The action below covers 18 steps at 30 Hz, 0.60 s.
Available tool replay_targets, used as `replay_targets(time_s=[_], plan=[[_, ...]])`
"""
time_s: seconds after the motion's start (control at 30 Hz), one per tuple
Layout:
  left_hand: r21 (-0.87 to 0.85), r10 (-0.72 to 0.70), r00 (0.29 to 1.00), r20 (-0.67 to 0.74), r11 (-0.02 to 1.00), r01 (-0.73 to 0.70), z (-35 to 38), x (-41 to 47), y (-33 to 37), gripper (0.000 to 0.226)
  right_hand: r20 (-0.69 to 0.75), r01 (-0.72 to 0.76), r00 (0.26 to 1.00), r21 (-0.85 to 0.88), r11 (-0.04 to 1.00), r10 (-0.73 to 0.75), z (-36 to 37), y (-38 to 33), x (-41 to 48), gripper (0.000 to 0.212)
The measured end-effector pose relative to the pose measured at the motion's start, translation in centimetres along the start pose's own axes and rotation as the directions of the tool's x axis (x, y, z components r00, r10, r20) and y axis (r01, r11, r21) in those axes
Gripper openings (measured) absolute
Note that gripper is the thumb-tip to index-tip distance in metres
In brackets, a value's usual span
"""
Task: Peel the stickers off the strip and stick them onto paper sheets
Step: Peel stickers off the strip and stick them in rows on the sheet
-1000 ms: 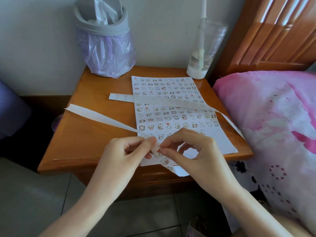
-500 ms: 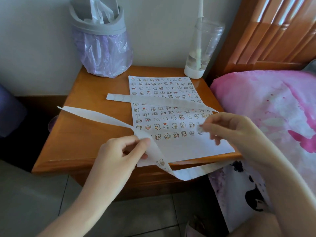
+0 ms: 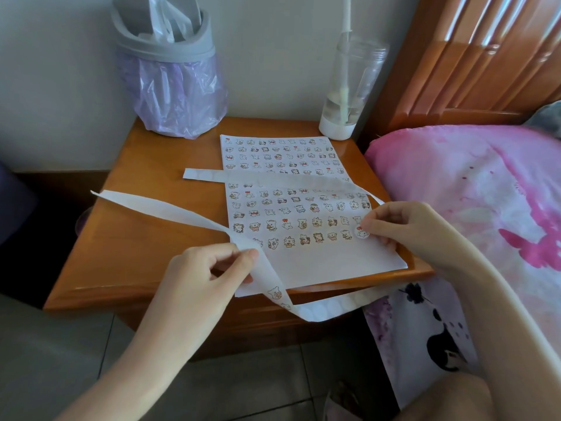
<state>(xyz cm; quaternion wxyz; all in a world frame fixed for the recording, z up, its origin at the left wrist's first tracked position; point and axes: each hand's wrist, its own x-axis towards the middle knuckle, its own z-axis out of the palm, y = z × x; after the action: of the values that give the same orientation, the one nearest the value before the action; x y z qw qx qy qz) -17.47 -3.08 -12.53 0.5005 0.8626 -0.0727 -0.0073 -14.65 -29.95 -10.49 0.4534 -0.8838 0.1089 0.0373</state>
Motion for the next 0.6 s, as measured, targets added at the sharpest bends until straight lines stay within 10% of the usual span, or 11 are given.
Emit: replay_targets(time_s=[0.6], plan=[[-0.007, -0.019, 1.000, 0.009, 1.000, 0.019, -0.12, -0.04, 0.10, 0.016, -0.044, 0.080, 0.995, -0.080, 0.994, -0.084, 0.53, 0.68, 0.55, 0.006]])
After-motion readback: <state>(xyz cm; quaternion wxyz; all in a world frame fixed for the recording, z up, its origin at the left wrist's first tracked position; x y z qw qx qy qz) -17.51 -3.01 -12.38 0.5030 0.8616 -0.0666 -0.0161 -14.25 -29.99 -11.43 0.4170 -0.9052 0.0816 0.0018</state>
